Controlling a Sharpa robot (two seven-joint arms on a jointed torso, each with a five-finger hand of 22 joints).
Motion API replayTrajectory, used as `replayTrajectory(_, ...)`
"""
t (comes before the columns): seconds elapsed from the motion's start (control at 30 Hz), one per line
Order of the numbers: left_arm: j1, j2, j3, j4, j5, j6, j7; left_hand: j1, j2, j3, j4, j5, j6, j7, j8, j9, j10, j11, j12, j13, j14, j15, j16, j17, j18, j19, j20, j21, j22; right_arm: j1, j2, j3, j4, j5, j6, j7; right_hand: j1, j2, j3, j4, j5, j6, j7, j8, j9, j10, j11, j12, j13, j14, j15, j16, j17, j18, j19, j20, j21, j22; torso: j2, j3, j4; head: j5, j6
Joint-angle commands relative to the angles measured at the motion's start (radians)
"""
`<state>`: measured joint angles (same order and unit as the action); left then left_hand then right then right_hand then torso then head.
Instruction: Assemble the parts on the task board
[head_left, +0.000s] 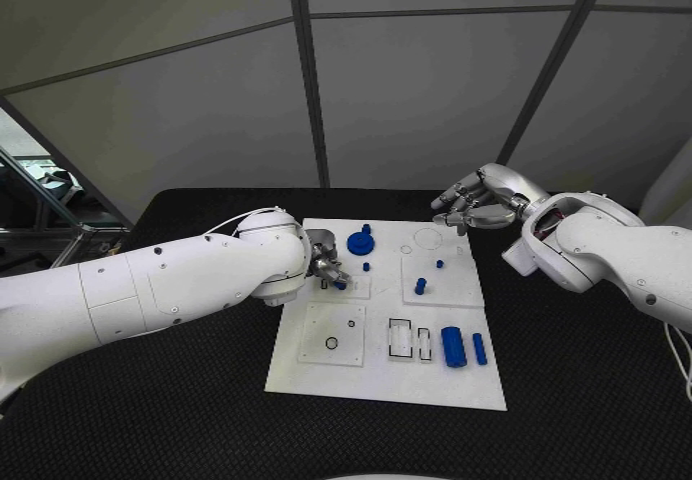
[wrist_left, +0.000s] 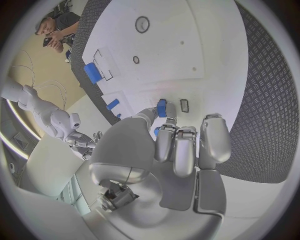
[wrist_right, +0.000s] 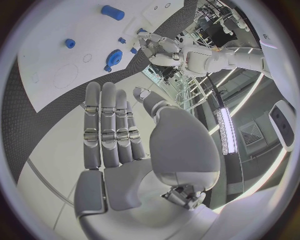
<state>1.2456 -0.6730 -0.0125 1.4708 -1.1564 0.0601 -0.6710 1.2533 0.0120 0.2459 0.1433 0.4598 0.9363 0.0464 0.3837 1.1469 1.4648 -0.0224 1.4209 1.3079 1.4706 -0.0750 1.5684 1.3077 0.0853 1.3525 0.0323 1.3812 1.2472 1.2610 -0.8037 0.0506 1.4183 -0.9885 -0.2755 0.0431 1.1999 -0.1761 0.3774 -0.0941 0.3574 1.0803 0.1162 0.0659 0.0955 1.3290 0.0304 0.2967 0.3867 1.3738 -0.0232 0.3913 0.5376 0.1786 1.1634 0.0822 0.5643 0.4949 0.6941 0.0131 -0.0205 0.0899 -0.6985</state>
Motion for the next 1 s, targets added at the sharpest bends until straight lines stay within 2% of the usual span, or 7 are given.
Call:
replayTrajectory(0.03,0.000,-0.001,0.000,0.001,-0.008,0.031,-0.015,-0.013,0.000,0.153,-0.149,0.002,0.003,-0.003,0.005,0.003,0.037,-0.004,-0.003,0.188,0.100,-0.005,0.002,0.263,-0.011,0.004,0.001,0.003,0.000,0.002,0.002,0.001,0.000,-0.011,-0.002,0.012,-0.008,-0.002,0.002,-0.003,0.005,-0.006,-0.002,-0.002,-0.001,-0.005,0.002,-0.004,0.001,-0.006,-0.001,-0.004,0.001,0.001,-0.002,0.002,-0.006,-0.002,0.000,0.0001,0.0004,-0.001,-0.001)
replayTrajectory(0.47,0.000,0.008,0.000,-0.012,-0.008,0.042,-0.016,-0.043,-0.005,0.159,-0.141,-0.006,0.008,-0.005,0.007,0.018,0.038,-0.004,-0.003,0.189,0.100,-0.005,0.002,0.263,-0.011,0.006,0.001,0.004,0.004,0.002,0.003,0.001,0.000,-0.011,-0.001,0.012,-0.009,-0.001,0.002,-0.002,0.005,-0.005,-0.002,-0.002,-0.001,-0.005,0.002,-0.004,0.001,-0.006,-0.001,-0.004,0.002,0.002,-0.002,0.002,-0.007,-0.002,0.000,0.0009,-0.0016,0.000,-0.003)
replayTrajectory(0.57,0.000,0.013,-0.001,-0.019,-0.008,0.050,-0.018,-0.084,-0.010,0.144,-0.114,-0.091,0.016,-0.013,0.006,0.031,0.039,-0.009,-0.001,0.190,0.100,-0.008,0.002,0.263,-0.012,0.008,0.000,0.004,0.007,0.002,0.003,0.001,0.000,-0.011,-0.001,0.011,-0.009,-0.001,0.002,-0.002,0.005,-0.005,-0.002,-0.002,-0.001,-0.005,0.002,-0.004,0.001,-0.006,-0.001,-0.004,0.002,0.002,-0.002,0.002,-0.007,-0.002,0.000,0.0011,-0.0010,-0.002,-0.004)
replayTrajectory(0.63,0.000,0.015,-0.001,-0.023,-0.008,0.054,-0.019,-0.094,-0.012,0.140,-0.106,-0.098,0.018,-0.013,0.005,0.034,0.040,-0.010,-0.001,0.191,0.100,-0.009,0.002,0.263,-0.012,0.008,-0.001,0.003,0.008,0.002,0.003,0.001,0.001,-0.011,-0.001,0.011,-0.010,-0.001,0.001,-0.002,0.005,-0.005,-0.002,-0.002,-0.001,-0.005,0.002,-0.004,0.001,-0.006,-0.001,-0.005,0.002,0.002,-0.002,0.002,-0.007,-0.002,0.000,0.0013,-0.0008,-0.002,-0.005)
replayTrajectory(0.67,0.000,0.018,-0.001,-0.025,-0.008,0.057,-0.019,-0.106,-0.016,0.129,-0.095,-0.150,0.023,-0.018,0.005,0.038,0.040,-0.011,0.000,0.191,0.100,-0.011,0.002,0.263,-0.012,0.008,-0.001,0.003,0.008,0.002,0.003,0.001,0.001,-0.011,0.000,0.011,-0.010,-0.001,0.001,-0.002,0.005,-0.005,-0.002,-0.002,-0.001,-0.005,0.002,-0.004,0.001,-0.006,-0.001,-0.005,0.002,0.002,-0.002,0.002,-0.007,-0.002,0.000,0.0009,-0.0007,-0.003,-0.005)
replayTrajectory(0.73,0.000,0.020,-0.001,-0.029,-0.008,0.060,-0.020,-0.116,-0.020,0.116,-0.084,-0.212,0.028,-0.018,0.002,0.043,0.040,-0.014,0.000,0.192,0.100,-0.012,0.002,0.263,-0.012,0.010,-0.003,0.003,0.011,0.002,0.003,0.001,0.001,-0.011,0.000,0.010,-0.010,-0.001,0.001,-0.002,0.005,-0.005,-0.002,-0.002,-0.001,-0.005,0.002,-0.004,0.001,-0.006,-0.001,-0.005,0.002,0.002,-0.002,0.002,-0.007,-0.002,0.000,0.0008,-0.0007,-0.003,-0.006)
replayTrajectory(1.0,0.000,0.030,-0.001,-0.041,-0.008,0.063,-0.025,-0.134,-0.022,0.077,-0.048,-0.318,0.042,-0.020,-0.004,0.059,0.042,-0.015,0.003,0.195,0.100,-0.014,0.002,0.263,-0.013,0.014,-0.006,0.004,0.017,0.002,0.003,0.001,0.000,-0.011,0.003,0.010,-0.015,-0.001,0.000,0.001,0.004,-0.005,-0.002,-0.001,-0.001,-0.005,0.003,-0.004,0.002,-0.006,0.000,-0.006,0.003,0.002,-0.002,0.003,-0.009,-0.002,0.000,0.0010,0.0002,-0.005,-0.006)
